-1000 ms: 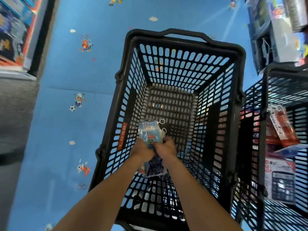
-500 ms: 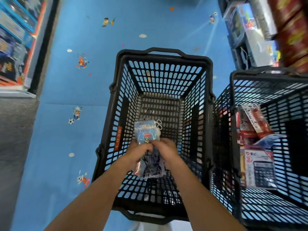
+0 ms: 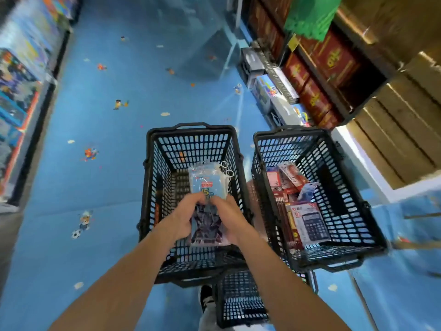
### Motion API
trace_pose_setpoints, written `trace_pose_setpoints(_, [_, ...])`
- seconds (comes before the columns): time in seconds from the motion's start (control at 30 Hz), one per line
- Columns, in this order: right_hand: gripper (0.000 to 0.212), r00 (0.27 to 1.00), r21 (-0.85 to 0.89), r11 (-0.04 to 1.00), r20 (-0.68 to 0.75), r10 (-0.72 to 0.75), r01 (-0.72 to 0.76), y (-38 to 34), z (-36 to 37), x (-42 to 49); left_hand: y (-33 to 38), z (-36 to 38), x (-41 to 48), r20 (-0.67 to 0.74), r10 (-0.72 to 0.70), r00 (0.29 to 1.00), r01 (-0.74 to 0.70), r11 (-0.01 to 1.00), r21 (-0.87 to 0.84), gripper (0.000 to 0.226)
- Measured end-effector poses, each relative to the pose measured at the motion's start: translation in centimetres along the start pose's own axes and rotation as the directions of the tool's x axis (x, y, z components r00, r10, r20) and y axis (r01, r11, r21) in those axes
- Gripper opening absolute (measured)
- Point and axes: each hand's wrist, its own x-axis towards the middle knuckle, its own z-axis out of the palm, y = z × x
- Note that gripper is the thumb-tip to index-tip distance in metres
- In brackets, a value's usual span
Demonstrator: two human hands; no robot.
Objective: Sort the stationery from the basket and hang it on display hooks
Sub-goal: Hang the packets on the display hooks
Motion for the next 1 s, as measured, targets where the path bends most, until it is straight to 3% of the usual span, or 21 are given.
trace_pose_setpoints(0.3, [0.046,0.935,0.009,0.943,-0.128,-0.329,0.333,-4.4,-4.0,-17.9,1.9,8.9,-14.2,0.299,0.144,0.943,-0.202,0.964,0.173,0.031])
trace_pose_setpoints(0.4, [0.036,0.900,0.087,0.907,-0.192,-0.391,0.412,-4.3,-7.6,-24.3,1.3,12.7,-17.8,0.469,0.104,0.877,-0.250,0.933,0.260,0.044])
trace_pose_setpoints(0.57, [0.025,0.838,0.281,0.807,-0.353,-0.417,0.520,-2.9,-14.0,-35.1,-2.7,21.8,-23.2,0.671,-0.024,0.741,-0.227,0.931,0.285,0.049])
trace_pose_setpoints(0.67, [0.012,0.730,0.338,0.703,-0.571,-0.375,0.626,-0.5,-18.5,-41.4,-7.4,29.5,-26.7,0.760,-0.175,0.626,-0.163,0.924,0.347,0.046])
trace_pose_setpoints(0.73, [0.024,0.648,0.310,0.659,-0.673,-0.357,0.685,1.7,-21.9,-46.4,-11.1,34.5,-29.5,0.786,-0.274,0.554,-0.173,0.886,0.430,0.045])
trace_pose_setpoints(0.8, [0.034,0.548,0.274,0.601,-0.767,-0.335,0.751,4.9,-25.4,-51.4,-15.4,39.3,-31.9,0.798,-0.370,0.475,-0.248,0.814,0.526,0.049])
trace_pose_setpoints(0.9, [0.014,0.395,0.190,0.558,-0.877,-0.273,0.808,10.5,-30.1,-59.8,-22.8,46.1,-36.4,0.760,-0.524,0.384,-0.363,0.671,0.646,0.061])
trace_pose_setpoints(1.0, [0.013,0.228,0.080,0.546,-0.951,-0.208,0.834,17.5,-34.5,-68.4,-31.7,52.4,-41.3,0.701,-0.650,0.293,-0.452,0.552,0.700,0.067])
